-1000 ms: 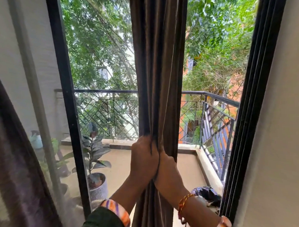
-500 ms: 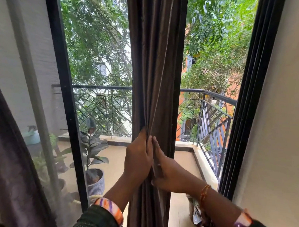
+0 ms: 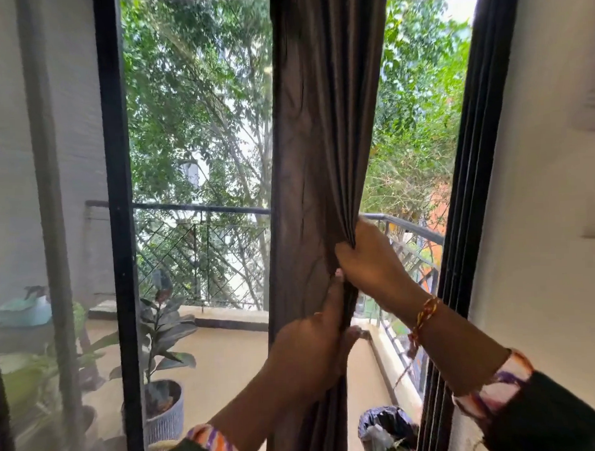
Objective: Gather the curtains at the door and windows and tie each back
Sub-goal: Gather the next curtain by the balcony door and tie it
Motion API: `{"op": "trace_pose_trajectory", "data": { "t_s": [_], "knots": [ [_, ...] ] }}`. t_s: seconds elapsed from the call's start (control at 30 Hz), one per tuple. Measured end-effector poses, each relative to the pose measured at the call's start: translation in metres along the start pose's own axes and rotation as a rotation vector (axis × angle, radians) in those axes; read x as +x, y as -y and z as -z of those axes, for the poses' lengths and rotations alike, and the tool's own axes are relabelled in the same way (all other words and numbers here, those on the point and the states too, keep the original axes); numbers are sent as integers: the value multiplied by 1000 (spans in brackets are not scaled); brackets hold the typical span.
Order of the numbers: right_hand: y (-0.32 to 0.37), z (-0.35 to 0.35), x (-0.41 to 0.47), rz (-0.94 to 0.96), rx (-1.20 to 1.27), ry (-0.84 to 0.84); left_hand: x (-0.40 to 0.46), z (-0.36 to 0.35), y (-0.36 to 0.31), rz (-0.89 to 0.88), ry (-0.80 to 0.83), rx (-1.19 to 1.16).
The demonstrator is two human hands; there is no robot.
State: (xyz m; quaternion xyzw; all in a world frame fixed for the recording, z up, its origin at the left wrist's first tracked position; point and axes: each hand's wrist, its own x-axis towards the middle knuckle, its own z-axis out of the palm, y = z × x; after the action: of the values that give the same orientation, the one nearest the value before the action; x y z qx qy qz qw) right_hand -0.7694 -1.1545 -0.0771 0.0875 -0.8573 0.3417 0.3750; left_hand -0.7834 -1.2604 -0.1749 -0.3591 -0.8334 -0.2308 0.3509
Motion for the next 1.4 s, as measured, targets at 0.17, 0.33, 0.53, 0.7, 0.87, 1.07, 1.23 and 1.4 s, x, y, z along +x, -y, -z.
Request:
{"op": "trace_pose_trajectory", "data": {
  "t_s": [0.17, 0.33, 0.53, 0.7, 0.87, 1.07, 1.23, 1.4],
  "knots": [
    [3, 9, -6, 68, -55, 63, 57, 61, 7, 136, -431, -672],
    [11, -10, -12, 141, -143, 16, 139, 122, -20, 183, -380, -665],
    [23, -9, -1, 64, -159, 315, 176, 148, -29, 290, -516, -206],
    [59, 73, 47, -63, 294, 521, 167, 155, -28, 138, -494, -47],
    [125, 116, 118, -19, 527, 226, 167, 152, -52, 42, -388, 181],
    [151, 110, 173, 92, 201, -198, 173, 151, -73, -26, -259, 428],
    [139, 108, 188, 104, 143, -211, 177, 173, -47, -159, -316, 19],
    [134, 94, 194, 104, 108, -173, 240, 201, 18, 142, -591, -634]
  ]
}}
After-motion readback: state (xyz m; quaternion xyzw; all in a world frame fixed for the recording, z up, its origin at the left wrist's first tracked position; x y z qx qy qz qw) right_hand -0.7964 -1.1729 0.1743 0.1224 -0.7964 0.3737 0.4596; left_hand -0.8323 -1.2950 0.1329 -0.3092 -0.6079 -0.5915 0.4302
